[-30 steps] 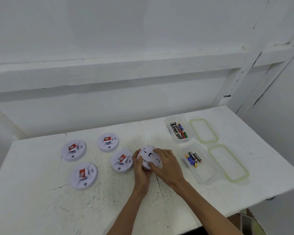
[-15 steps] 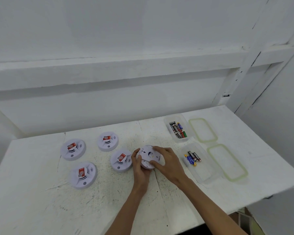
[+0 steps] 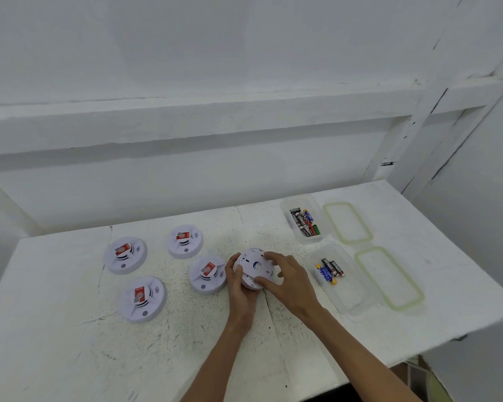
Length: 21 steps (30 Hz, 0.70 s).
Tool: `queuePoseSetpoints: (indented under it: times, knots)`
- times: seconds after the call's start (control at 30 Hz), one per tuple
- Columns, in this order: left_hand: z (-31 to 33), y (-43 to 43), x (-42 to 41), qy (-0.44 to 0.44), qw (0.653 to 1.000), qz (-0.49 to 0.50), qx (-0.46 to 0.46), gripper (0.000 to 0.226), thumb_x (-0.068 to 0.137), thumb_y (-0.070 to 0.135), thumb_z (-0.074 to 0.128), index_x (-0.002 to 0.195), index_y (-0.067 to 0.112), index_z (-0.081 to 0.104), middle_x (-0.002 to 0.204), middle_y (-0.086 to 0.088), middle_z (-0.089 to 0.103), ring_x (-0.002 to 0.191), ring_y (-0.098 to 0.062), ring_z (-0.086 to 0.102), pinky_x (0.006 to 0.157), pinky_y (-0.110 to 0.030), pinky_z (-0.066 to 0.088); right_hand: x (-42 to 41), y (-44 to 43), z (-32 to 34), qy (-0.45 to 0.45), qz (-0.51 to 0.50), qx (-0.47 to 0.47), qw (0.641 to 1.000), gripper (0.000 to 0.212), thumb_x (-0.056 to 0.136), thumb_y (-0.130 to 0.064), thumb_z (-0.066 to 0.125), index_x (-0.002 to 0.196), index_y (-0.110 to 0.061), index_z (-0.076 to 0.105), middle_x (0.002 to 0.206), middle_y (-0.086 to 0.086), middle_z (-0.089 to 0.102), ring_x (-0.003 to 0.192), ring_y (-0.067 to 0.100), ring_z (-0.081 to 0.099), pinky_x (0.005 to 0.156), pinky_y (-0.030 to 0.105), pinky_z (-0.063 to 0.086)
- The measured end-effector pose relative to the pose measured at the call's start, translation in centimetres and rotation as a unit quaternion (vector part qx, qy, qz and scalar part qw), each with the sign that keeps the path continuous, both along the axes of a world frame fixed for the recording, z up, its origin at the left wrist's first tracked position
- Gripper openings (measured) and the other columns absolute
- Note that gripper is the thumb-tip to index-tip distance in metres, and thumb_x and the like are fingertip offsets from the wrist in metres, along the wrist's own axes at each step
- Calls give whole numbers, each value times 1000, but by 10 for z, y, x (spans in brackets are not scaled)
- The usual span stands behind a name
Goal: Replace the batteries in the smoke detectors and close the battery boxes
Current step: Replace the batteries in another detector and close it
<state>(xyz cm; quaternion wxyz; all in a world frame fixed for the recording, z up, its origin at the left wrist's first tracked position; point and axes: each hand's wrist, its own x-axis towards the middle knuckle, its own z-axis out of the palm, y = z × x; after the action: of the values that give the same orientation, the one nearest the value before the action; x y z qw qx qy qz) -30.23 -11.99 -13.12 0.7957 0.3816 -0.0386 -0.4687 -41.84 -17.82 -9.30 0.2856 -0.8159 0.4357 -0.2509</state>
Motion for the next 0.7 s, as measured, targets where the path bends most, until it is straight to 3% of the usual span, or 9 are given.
queuePoseSetpoints:
  times: [0.2,0.37,0.57,0.7]
  knots:
    - [1,0,0,-1,1000,-2,-4,52,98,30,52,146,10,45,143,-18,58,129,-33,59,89,-40,61,0,-2,2,0,3,10,1000,66,75,-57,74,132,-29,54,118,-21,54,109,7,53,83,21,50]
    - [3,0,1,4,1000,-8,-2,34,106,24,45,138,16,50,134,-14,63,122,-29,63,86,-39,62,4,-2,4,-6,16,3,1000,62,77,-50,76,131,-26,56,122,-11,58,112,7,52,93,24,49]
    - [4,1,1,-2,1000,-9,1,51,102,29,48,151,13,45,144,-14,61,131,-31,60,91,-39,61,1,-7,7,15,43,5,999,57,82,-45,74,133,-29,54,124,-11,57,109,7,54,93,28,51]
    - [4,2,1,-21,1000,-18,7,52,102,31,47,151,15,46,145,-13,60,133,-30,59,96,-39,59,0,-5,7,17,42,-8,999,57,82,-44,75,132,-26,55,123,-9,59,103,10,56,82,24,54]
